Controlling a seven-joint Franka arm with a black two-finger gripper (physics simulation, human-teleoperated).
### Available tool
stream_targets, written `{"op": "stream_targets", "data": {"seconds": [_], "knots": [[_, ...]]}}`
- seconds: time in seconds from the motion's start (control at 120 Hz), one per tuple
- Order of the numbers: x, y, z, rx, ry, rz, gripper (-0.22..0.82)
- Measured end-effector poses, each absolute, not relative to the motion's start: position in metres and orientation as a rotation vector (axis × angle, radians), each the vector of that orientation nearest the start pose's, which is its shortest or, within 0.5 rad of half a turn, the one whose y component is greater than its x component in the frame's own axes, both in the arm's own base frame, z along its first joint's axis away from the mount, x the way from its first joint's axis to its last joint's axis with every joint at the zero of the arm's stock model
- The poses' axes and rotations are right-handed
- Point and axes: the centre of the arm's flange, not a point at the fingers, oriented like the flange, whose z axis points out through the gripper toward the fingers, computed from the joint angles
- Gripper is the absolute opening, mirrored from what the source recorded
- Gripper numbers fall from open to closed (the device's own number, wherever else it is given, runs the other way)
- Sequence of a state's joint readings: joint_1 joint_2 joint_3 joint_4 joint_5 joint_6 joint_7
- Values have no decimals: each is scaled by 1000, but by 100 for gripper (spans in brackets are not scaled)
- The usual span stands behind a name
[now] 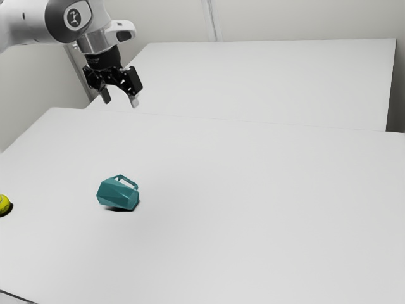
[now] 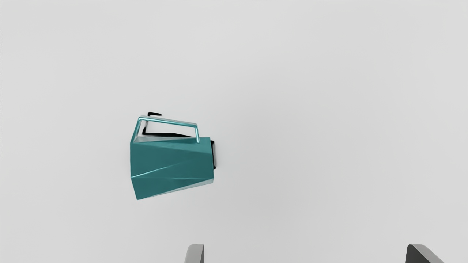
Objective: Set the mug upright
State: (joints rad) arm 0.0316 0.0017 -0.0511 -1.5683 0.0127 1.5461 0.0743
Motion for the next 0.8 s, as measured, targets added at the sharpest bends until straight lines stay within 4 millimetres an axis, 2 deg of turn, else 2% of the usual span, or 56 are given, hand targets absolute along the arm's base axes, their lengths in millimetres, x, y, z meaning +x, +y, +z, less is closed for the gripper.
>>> {"op": "stream_targets", "data": {"seconds": [0.267, 0.475, 0.675, 0.8], "knots": [[553, -2, 625, -3126, 120, 5, 60], [546, 0, 615, -3132, 105, 9, 60], [538, -6, 565, -3161, 105, 122, 60], [537, 5, 536, -3208, 57, 166, 60]]}}
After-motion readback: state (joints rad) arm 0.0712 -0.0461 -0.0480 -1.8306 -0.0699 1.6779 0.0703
